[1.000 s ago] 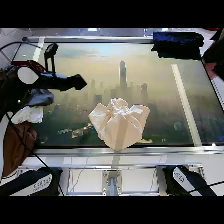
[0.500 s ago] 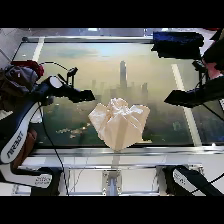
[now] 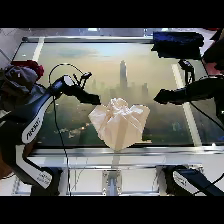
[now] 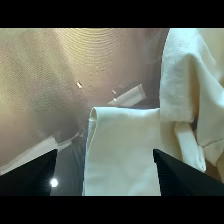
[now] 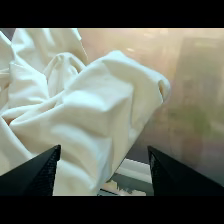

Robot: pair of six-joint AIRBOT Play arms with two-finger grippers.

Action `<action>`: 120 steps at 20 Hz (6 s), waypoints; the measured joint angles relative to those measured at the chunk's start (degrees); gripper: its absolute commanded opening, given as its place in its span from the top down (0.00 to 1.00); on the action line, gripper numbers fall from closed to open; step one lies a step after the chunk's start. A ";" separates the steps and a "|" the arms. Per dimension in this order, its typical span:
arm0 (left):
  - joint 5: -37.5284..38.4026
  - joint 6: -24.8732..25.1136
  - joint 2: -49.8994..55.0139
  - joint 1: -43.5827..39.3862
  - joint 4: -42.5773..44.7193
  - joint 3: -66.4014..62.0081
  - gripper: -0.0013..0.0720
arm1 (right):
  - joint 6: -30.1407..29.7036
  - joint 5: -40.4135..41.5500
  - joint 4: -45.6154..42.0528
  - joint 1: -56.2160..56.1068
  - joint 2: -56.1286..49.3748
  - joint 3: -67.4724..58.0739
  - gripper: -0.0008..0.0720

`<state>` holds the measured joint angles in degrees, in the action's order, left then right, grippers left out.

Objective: Fold the shirts.

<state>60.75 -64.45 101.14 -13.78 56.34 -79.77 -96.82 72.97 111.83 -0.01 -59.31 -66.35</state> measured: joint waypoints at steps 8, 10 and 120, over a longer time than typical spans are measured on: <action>-0.28 2.97 3.21 -2.73 -0.68 -1.01 0.63 | 0.17 -1.62 -0.02 -0.37 0.00 0.07 0.15; -0.04 3.15 3.61 -3.08 0.00 -1.27 0.97 | 0.20 -1.79 -0.02 -0.37 0.00 0.07 0.15; -2.40 -34.47 -52.37 -7.48 -3.41 59.47 0.28 | 5.07 8.79 -27.34 -1.97 -11.56 -30.14 0.38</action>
<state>58.35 -98.91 48.77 -21.26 52.93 -20.29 -91.74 81.76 84.49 -1.98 -70.87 -96.49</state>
